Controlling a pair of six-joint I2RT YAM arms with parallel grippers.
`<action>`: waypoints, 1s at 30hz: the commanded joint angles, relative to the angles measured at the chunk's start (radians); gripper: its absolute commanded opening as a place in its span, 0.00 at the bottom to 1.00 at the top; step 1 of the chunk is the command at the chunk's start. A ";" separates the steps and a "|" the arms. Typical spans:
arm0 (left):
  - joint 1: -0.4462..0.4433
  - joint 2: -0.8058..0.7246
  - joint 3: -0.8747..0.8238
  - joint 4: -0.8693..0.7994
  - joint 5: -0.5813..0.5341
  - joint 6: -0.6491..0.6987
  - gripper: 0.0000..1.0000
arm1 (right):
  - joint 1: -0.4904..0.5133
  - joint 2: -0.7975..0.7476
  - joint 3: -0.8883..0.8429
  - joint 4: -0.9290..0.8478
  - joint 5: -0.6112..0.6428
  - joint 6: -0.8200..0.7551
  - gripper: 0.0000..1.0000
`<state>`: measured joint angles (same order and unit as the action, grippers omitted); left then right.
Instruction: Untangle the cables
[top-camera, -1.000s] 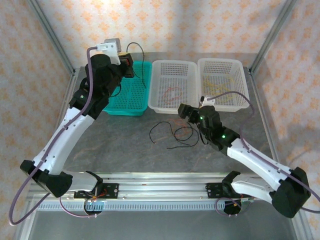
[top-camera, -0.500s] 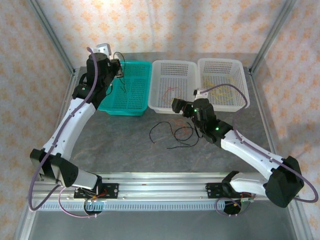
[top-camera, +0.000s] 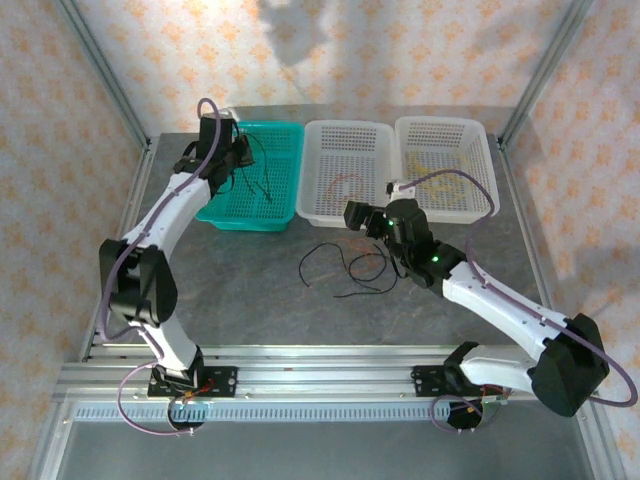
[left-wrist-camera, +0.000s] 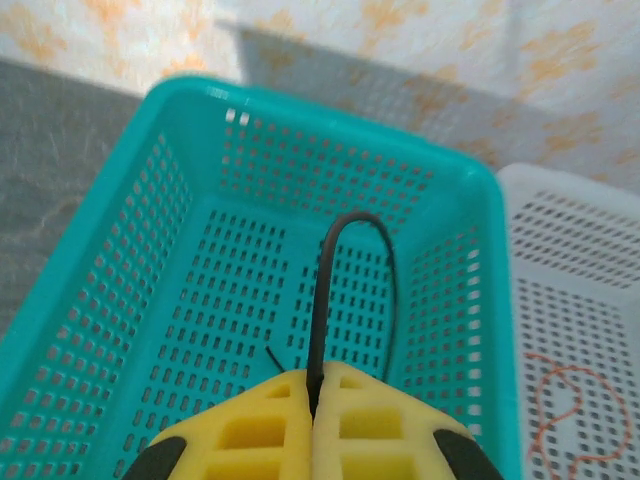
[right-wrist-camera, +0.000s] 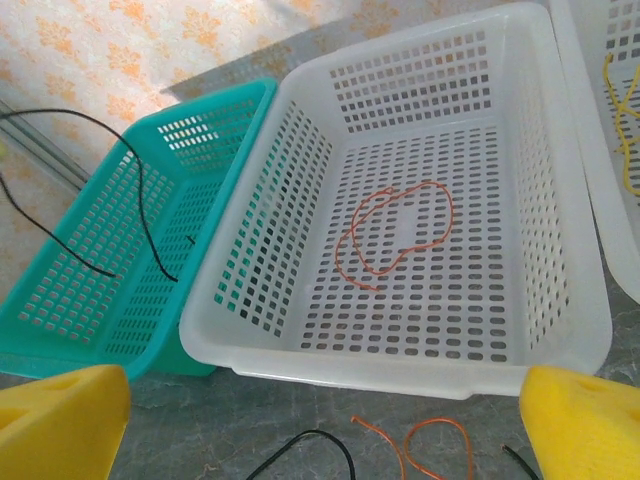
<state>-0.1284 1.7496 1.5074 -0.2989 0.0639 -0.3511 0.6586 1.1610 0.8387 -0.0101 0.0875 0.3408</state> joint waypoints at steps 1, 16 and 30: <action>0.016 0.084 0.055 -0.011 0.033 -0.056 0.00 | 0.004 -0.023 -0.017 -0.025 0.017 0.026 1.00; 0.049 0.347 0.239 -0.097 -0.001 -0.068 0.47 | 0.006 -0.027 -0.067 -0.027 -0.021 0.077 1.00; 0.000 0.004 -0.050 -0.005 0.010 -0.024 0.99 | 0.006 0.085 0.003 -0.293 -0.011 0.032 0.86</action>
<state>-0.1062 1.8542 1.5047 -0.3401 0.0891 -0.3962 0.6586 1.2217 0.8101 -0.1925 0.0597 0.3820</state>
